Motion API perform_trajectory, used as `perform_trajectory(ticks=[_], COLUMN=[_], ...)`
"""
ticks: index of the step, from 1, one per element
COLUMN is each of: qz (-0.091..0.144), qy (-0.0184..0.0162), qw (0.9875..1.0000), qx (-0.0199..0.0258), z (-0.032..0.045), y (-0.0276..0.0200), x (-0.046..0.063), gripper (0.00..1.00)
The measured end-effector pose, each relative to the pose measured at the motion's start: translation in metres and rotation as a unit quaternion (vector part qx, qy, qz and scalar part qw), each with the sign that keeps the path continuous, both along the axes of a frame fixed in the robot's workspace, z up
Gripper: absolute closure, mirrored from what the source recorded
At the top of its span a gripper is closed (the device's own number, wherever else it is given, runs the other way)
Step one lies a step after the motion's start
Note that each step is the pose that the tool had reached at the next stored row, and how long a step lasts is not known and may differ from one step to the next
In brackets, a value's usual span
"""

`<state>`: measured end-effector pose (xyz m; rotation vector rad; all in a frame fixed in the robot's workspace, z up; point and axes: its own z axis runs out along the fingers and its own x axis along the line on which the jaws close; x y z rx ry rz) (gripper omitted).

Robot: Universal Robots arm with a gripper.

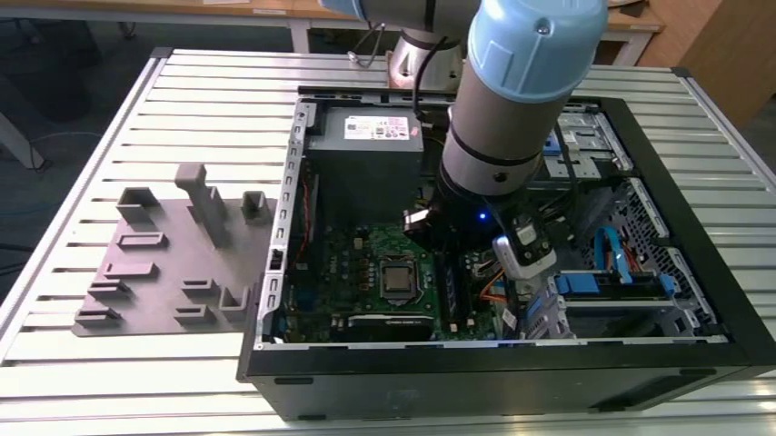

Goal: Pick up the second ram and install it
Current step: 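Insert the second ram into the second slot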

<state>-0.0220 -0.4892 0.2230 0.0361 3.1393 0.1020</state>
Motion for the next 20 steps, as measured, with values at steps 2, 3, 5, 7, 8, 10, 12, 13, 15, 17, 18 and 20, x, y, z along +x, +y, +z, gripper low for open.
perform_trajectory(ticks=[2, 3, 5, 7, 8, 10, 12, 13, 15, 17, 18, 20], qz=[-0.001, -0.002, -0.004, -0.005, -0.006, -0.007, -0.009, -0.009, -0.013, -0.016, -0.016, -0.016], qy=[0.0, 0.0, 0.0, 0.0, 0.0, 0.0, 0.0, 0.0, 0.0, 0.0001, 0.0001, 0.0], qw=[1.0, 1.0, 1.0, 1.0, 1.0, 1.0, 1.0, 0.9999, 0.9999, 0.9999, 0.9999, 0.9999], qx=[-0.0012, -0.0015, -0.0019, -0.0024, -0.0025, -0.0031, -0.0039, -0.0042, -0.0046, -0.0051, -0.0051, -0.005], z=[-0.0001, -0.0001, -0.0003, -0.0003, -0.0006, -0.0009, -0.0013, -0.0016, -0.0023, -0.0028, -0.0031, -0.0036], y=[-0.0001, -0.0002, -0.0006, -0.0015, -0.0021, -0.0033, -0.0039, -0.0041, -0.0044, -0.0044, -0.0044, -0.0044], x=[0.0001, 0.0001, 0.0001, 0.0003, 0.0003, 0.0002, 0.0003, 0.0003, 0.0003, 0.0003, 0.0003, 0.0003], gripper=[0.89, 0.89, 0.89, 0.89, 0.89, 0.89, 0.89, 0.89, 0.89, 0.89, 0.89, 0.89])
